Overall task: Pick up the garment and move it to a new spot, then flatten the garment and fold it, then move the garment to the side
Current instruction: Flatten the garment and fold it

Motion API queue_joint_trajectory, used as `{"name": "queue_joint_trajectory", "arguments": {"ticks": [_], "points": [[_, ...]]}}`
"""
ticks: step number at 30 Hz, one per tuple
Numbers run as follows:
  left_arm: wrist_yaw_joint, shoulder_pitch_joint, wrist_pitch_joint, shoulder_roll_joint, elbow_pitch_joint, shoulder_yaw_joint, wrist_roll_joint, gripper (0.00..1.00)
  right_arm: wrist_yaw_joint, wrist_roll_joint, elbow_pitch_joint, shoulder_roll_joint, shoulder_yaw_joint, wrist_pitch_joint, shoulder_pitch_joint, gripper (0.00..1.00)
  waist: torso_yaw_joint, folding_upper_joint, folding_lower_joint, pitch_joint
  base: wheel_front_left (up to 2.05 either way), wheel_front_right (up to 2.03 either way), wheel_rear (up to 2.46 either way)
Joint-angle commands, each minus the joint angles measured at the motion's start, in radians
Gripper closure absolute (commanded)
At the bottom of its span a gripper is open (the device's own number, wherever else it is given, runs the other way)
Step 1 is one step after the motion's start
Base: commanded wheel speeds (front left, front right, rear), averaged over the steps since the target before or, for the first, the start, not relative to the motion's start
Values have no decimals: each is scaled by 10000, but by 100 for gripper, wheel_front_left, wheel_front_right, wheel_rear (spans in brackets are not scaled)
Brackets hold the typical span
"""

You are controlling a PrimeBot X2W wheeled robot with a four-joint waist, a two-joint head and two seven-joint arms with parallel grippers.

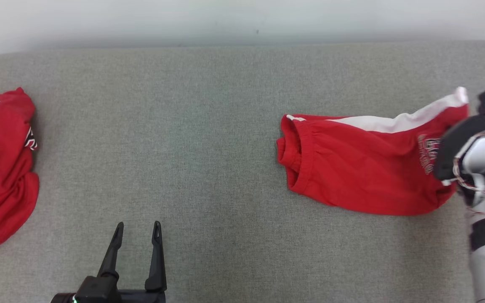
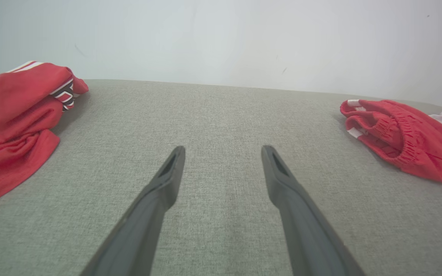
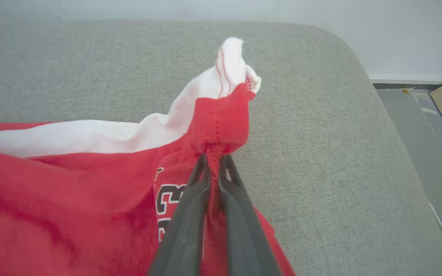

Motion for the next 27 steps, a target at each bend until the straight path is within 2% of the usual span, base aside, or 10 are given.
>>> {"name": "queue_joint_trajectory", "arguments": {"ticks": [1, 7, 12, 26, 27], "points": [[-5, 94, -32, -59, 33, 16, 57, 0, -22, 233, -325, 249, 232, 85, 167, 100, -26, -1, -1, -137, 0, 0, 0], [-92, 206, -32, -145, 177, 48, -1, 0, -22, 1039, -1423, 723, 1626, 618, 540, 100, -20, -1, -1, -447, 0, 0, 0], [-137, 324, -32, -219, 200, 139, -7, 0, -22, 1423, -1795, 1175, 2438, 907, 645, 100, 68, -1, -1, -570, 0, 0, 0], [-282, 396, -32, -446, 251, 273, 132, 0, -21, 1675, -752, 2103, 3938, 620, 506, 100, 482, -1, -1, -599, 0, 0, 0], [-292, 410, -32, -458, 267, 279, 151, 0, -23, 1729, -696, 2146, 4013, 544, 537, 76, 488, -1, -1, -632, 0, 0, 0]]}}
